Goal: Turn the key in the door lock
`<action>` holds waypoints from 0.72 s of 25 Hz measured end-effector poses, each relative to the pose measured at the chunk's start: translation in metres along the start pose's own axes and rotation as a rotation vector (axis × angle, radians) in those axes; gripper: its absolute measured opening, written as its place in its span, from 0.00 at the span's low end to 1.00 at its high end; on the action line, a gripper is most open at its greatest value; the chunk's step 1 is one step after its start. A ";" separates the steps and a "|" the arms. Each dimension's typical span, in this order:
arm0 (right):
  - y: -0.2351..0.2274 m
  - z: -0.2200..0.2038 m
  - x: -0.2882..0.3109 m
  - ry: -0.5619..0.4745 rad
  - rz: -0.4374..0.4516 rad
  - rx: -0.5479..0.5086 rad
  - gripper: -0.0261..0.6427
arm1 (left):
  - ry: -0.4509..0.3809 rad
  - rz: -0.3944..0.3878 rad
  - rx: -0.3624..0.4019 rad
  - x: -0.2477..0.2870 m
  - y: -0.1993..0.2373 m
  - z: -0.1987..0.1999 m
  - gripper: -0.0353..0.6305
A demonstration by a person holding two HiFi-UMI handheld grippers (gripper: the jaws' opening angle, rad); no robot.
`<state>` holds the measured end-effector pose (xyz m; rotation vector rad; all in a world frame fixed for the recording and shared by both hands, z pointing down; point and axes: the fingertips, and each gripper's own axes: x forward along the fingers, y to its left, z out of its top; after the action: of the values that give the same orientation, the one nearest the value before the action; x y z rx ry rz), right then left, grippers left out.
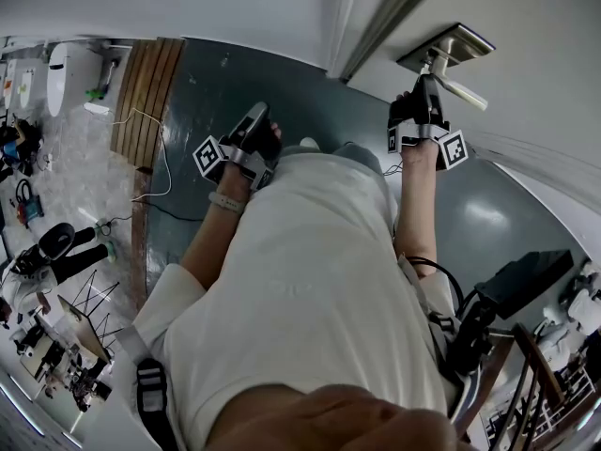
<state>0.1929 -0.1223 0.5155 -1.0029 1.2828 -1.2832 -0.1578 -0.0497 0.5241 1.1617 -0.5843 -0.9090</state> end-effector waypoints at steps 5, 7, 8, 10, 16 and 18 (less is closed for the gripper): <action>0.014 0.000 -0.020 0.119 -0.141 -0.616 0.16 | -0.004 -0.001 0.000 -0.001 -0.003 0.005 0.06; 0.018 -0.007 -0.024 0.232 -0.203 -1.120 0.17 | 0.000 0.001 -0.003 -0.001 -0.001 0.003 0.06; 0.016 -0.010 -0.026 0.291 -0.246 -1.389 0.18 | -0.001 0.000 -0.008 -0.001 0.000 0.002 0.06; 0.015 -0.019 -0.026 0.383 -0.313 -1.846 0.18 | -0.007 -0.002 -0.019 -0.001 0.001 0.001 0.06; 0.006 -0.034 -0.011 0.547 -0.400 -2.413 0.18 | -0.014 -0.004 -0.022 -0.001 -0.001 0.005 0.06; 0.006 -0.031 -0.006 0.538 -0.430 -2.492 0.18 | -0.020 -0.006 -0.026 -0.002 -0.001 0.004 0.06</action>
<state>0.1634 -0.1112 0.5075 -2.5431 3.0404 0.8230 -0.1627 -0.0503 0.5246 1.1330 -0.5842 -0.9324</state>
